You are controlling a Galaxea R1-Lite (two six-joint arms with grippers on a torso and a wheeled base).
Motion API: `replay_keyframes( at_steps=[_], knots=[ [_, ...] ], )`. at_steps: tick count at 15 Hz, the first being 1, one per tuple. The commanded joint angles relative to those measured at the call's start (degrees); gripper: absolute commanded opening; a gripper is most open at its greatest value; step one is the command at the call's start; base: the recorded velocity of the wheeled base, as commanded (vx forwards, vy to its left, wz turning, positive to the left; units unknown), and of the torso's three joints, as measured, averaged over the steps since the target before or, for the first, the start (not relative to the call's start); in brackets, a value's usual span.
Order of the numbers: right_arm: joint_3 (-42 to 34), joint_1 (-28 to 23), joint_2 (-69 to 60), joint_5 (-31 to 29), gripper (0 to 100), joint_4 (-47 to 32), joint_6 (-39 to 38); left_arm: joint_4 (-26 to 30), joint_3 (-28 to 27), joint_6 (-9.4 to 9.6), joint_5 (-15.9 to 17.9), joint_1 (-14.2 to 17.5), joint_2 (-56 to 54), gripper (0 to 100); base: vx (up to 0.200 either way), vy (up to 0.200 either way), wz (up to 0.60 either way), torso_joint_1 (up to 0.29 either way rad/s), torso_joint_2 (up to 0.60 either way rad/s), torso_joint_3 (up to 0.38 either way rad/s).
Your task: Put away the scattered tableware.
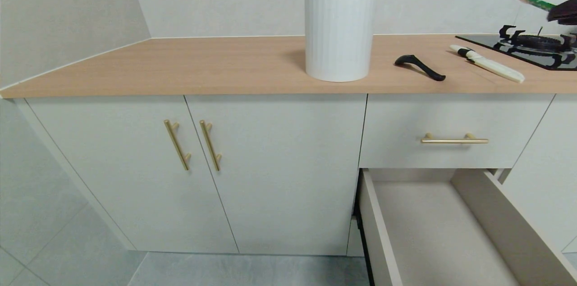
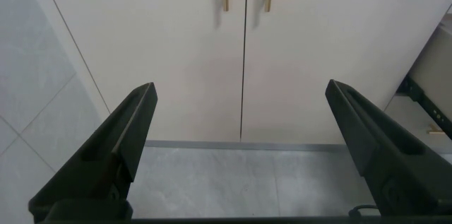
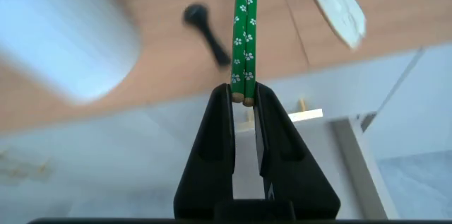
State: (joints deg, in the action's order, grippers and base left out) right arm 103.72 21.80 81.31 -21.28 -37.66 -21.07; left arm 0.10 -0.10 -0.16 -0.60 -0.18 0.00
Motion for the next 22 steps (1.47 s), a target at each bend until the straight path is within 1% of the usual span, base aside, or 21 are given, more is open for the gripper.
replay_keyframes(
  at_steps=[1,2,3,5,6,7,8,10,11,13,14,16,17,19,20,22],
  knots=[
    [-13.01,0.7,-18.82,11.0,0,-4.88,0.24,-0.01,0.01,-0.02,-0.02,0.01,0.0,100,0.0,0.0,0.0,0.0,0.0,0.0],
    [-17.58,0.7,-23.3,14.17,0,-6.11,0.24,-0.01,0.01,-0.02,-0.02,0.01,0.0,100,0.0,0.0,0.0,0.0,0.0,0.0],
    [-20.57,0.7,-25.85,15.31,0,-6.55,0.24,-0.01,0.01,-0.02,-0.02,0.01,0.0,100,0.0,0.0,0.0,0.0,0.0,0.0],
    [-29.54,0.7,-31.57,17.68,0,-7.52,0.32,-0.01,0.01,-0.02,-0.02,0.01,0.0,100,0.0,0.0,0.0,0.0,0.0,0.0],
    [-31.47,0.7,-32.18,18.74,0,-7.52,0.32,-0.01,-0.08,-0.02,-0.02,0.01,0.0,100,0.0,0.0,0.0,0.0,0.0,0.0],
    [-35.87,0.7,-33.15,20.32,0,-7.69,0.24,-0.01,0.01,-0.02,-0.02,0.01,0.0,100,0.0,0.0,0.0,0.0,0.0,0.0],
    [-38.5,0.7,-33.94,20.76,0,-7.69,0.15,-0.01,0.01,-0.02,-0.02,0.01,0.0,100,0.0,0.0,0.0,0.0,0.0,0.0],
    [-42.28,0.79,-34.9,23.48,0,-7.69,0.06,-0.01,0.01,-0.02,-0.02,0.01,0.0,100,0.0,0.0,0.0,0.0,0.0,0.0],
    [-46.5,0.79,-34.9,27.0,0,-7.78,0.06,-0.01,0.01,-0.02,-0.02,0.01,0.0,100,0.0,0.0,0.0,0.0,0.0,0.0],
    [-51.6,0.79,-31.74,27.53,0,-7.61,0.06,-0.01,0.01,-0.02,-0.02,0.01,0.0,100,0.0,0.0,0.0,0.0,0.0,0.0],
    [-52.92,0.79,-29.46,27.61,0,-7.61,0.06,-0.01,0.01,-0.02,-0.02,0.01,0.0,100,0.0,0.0,0.0,0.0,0.0,0.0],
    [-56.34,0.79,-22.25,27.61,0,-7.26,0.32,-0.01,0.01,-0.02,-0.02,0.01,0.0,100,0.0,0.0,0.0,0.0,0.0,0.0],
    [-57.66,0.79,-18.91,27.88,0,-6.02,0.24,-0.01,0.01,-0.02,-0.02,0.01,0.0,100,0.0,0.0,0.0,0.0,0.0,0.0],
    [-60.48,0.79,-13.28,28.23,0,-0.22,0.24,-0.01,0.01,-0.02,-0.02,0.01,0.0,100,0.0,0.0,0.0,0.0,0.0,0.0],
    [-62.41,0.79,-9.59,28.14,0,5.4,0.15,-0.01,0.01,-0.02,-0.02,0.01,0.0,100,0.0,0.0,0.0,0.0,0.0,0.0],
    [-64.87,0.79,-2.82,27.96,0,13.75,0.24,-0.01,0.01,-0.02,-0.02,0.01,0.0,100,0.0,0.0,0.0,0.0,0.0,0.0]
  ],
)
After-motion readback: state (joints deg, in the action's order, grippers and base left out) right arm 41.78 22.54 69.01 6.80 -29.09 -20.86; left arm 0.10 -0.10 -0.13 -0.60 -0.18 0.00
